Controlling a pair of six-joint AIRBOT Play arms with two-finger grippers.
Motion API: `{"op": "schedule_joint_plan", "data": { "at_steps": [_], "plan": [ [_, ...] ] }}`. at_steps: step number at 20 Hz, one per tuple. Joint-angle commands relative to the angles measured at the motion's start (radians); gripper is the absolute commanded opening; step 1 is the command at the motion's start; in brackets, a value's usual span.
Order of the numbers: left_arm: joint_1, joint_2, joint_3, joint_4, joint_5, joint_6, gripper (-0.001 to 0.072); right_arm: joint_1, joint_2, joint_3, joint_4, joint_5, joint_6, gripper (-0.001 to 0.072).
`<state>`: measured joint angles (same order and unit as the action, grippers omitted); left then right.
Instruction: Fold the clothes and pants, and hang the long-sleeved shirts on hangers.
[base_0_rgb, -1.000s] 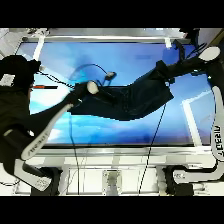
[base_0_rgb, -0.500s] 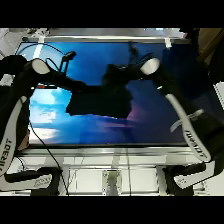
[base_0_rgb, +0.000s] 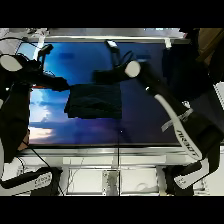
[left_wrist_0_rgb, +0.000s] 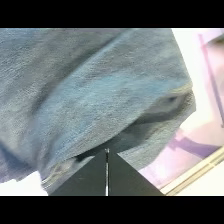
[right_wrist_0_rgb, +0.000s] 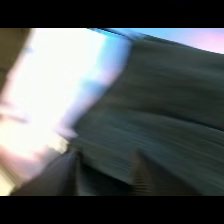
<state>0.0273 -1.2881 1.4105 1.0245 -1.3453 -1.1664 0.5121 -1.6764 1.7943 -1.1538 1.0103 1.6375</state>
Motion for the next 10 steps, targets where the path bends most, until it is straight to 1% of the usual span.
{"op": "schedule_joint_plan", "data": {
  "at_steps": [1, 2, 3, 4, 5, 6, 8, 10],
  "plan": [
    [0.085, 0.009, 0.0, -0.002, -0.006, 0.003, 0.0014, -0.189, -0.005, 0.023, -0.249, 0.279, -0.007, 0.0337],
    [0.097, 0.009, 0.0, -0.005, -0.006, -0.001, 0.0013, -0.24, -0.013, 0.006, -0.233, 0.25, -0.001, 0.0344],
    [0.101, 0.009, 0.0, -0.005, -0.006, -0.012, 0.0013, -0.285, -0.031, -0.008, -0.196, 0.21, 0.029, 0.0453],
    [0.103, 0.009, 0.0, -0.005, -0.006, -0.015, 0.0013, -0.325, -0.058, -0.015, -0.137, 0.18, 0.079, 0.0593],
    [0.103, 0.009, 0.0, -0.008, -0.006, -0.016, 0.0013, -0.36, -0.094, -0.015, -0.048, 0.175, 0.102, 0.0668],
    [0.103, 0.009, 0.0, -0.009, -0.006, -0.016, 0.0013, -0.399, -0.142, -0.015, 0.085, 0.183, 0.098, 0.07],
    [0.103, 0.009, 0.0, -0.008, -0.006, -0.028, 0.0014, -0.457, -0.251, -0.015, 0.374, 0.224, 0.015, 0.07],
    [0.103, 0.009, 0.0, -0.008, -0.006, -0.039, 0.0014, -0.467, -0.345, -0.015, 0.539, 0.231, -0.068, 0.0706]
  ]
}}
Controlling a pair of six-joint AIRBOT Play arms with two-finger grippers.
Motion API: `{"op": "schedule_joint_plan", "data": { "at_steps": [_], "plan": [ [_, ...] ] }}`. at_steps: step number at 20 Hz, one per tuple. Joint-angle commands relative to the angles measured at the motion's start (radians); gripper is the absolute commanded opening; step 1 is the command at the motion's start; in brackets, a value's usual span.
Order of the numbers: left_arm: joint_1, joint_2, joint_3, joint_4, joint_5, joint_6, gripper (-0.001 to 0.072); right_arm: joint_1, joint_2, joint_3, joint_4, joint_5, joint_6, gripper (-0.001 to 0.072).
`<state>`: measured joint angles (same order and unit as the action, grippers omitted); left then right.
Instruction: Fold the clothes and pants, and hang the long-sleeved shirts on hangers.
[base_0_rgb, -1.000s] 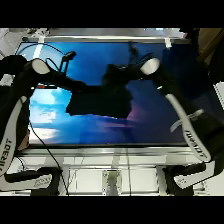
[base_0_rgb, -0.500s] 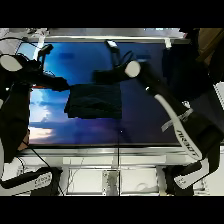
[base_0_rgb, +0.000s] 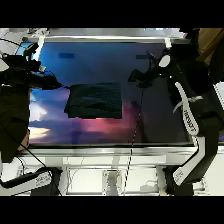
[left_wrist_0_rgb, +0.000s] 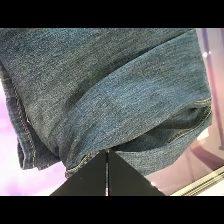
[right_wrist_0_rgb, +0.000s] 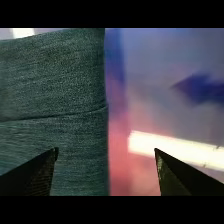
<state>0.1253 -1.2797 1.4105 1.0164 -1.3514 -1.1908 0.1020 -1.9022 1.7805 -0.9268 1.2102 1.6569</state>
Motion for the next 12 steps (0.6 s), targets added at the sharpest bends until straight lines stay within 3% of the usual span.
{"op": "schedule_joint_plan", "data": {
  "at_steps": [1, 10, 12],
  "plan": [
    [0.004, 0.001, 0.0, 0.0, 0.0, -0.015, 0.0013, -0.048, -0.155, -0.002, 0.343, 0.024, -0.109, 0.0708],
    [0.004, 0.001, 0.0, 0.0, 0.0, -0.029, 0.0013, 0.132, -0.261, 0.001, 0.353, 0.037, -0.167, 0.0716],
    [0.004, 0.001, 0.0, 0.0, -0.001, -0.029, 0.0013, 0.171, -0.261, 0.001, 0.382, 0.071, -0.23, 0.0697]
  ]
}}
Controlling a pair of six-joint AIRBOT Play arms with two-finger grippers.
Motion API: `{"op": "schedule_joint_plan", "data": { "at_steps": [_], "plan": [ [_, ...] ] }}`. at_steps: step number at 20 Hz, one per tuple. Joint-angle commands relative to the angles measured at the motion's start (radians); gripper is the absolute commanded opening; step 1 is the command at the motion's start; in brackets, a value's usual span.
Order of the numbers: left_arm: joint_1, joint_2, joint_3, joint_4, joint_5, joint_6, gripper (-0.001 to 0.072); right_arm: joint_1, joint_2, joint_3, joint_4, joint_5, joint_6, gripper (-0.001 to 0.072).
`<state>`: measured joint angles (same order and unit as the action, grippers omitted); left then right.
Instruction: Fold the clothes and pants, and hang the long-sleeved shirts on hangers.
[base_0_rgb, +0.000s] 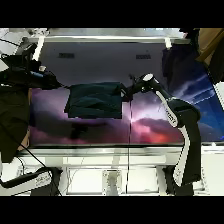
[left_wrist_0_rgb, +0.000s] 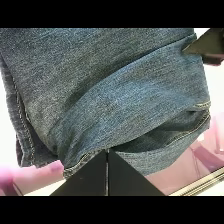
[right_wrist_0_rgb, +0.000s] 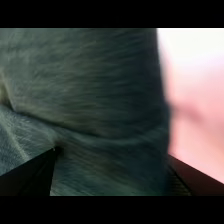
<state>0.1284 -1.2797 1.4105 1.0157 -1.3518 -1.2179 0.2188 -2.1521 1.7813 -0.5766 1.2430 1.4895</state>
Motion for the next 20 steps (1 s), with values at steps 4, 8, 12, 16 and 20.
{"op": "schedule_joint_plan", "data": {
  "at_steps": [4, 8, 12, 16, 20],
  "plan": [
    [0.001, 0.001, 0.0, 0.0, -0.001, -0.002, 0.0013, 0.086, -0.004, 0.015, 0.091, 0.079, -0.094, 0.0066],
    [0.001, 0.001, 0.0, 0.0, -0.016, -0.002, 0.0014, 0.011, 0.018, 0.169, 0.023, 0.217, -0.089, 0.0039],
    [0.001, 0.001, 0.0, 0.0, -0.016, -0.002, 0.0013, -0.171, 0.15, 0.261, -0.293, 0.264, -0.02, 0.0038],
    [0.001, 0.001, 0.0, 0.001, -0.015, -0.002, 0.0013, -0.456, 0.329, 0.241, -0.575, 0.274, -0.006, 0.0038],
    [0.001, 0.001, 0.0, 0.001, -0.014, -0.013, 0.0013, -0.787, 0.455, 0.184, -0.667, 0.298, -0.006, 0.0039]
  ]
}}
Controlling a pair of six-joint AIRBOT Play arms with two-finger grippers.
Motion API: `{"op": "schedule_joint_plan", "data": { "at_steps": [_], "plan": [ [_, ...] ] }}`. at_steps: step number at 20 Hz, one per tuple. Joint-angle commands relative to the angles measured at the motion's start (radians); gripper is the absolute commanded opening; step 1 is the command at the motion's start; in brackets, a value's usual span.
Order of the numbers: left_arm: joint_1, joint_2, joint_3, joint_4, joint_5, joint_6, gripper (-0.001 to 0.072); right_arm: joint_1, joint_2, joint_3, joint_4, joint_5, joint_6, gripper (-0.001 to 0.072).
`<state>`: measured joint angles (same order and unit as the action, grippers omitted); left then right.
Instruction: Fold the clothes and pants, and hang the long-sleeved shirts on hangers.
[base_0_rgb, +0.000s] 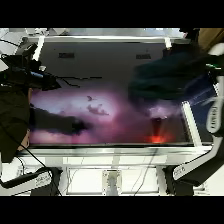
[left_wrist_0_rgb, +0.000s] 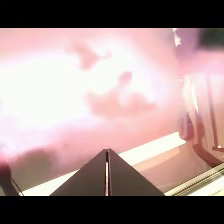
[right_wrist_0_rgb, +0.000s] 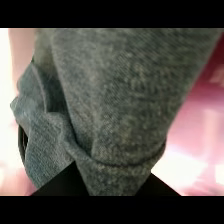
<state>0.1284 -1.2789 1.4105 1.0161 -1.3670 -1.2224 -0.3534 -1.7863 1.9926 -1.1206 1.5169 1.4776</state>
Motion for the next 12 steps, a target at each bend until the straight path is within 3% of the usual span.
{"op": "schedule_joint_plan", "data": {
  "at_steps": [1, 7, 12],
  "plan": [
    [0.001, 0.0, 0.0, 0.0, 0.001, -0.009, 0.0013, -0.291, 0.112, -0.041, -0.127, 0.031, 0.005, 0.0039],
    [0.001, -0.001, 0.0, 0.0, 0.001, -0.034, 0.0013, -0.671, 0.253, -0.258, -0.159, 0.025, -0.006, 0.0038],
    [0.001, -0.001, 0.0, 0.0, 0.0, -0.035, 0.0013, -0.792, 0.296, -0.566, -0.315, 0.1, -0.032, 0.0039]
  ]
}}
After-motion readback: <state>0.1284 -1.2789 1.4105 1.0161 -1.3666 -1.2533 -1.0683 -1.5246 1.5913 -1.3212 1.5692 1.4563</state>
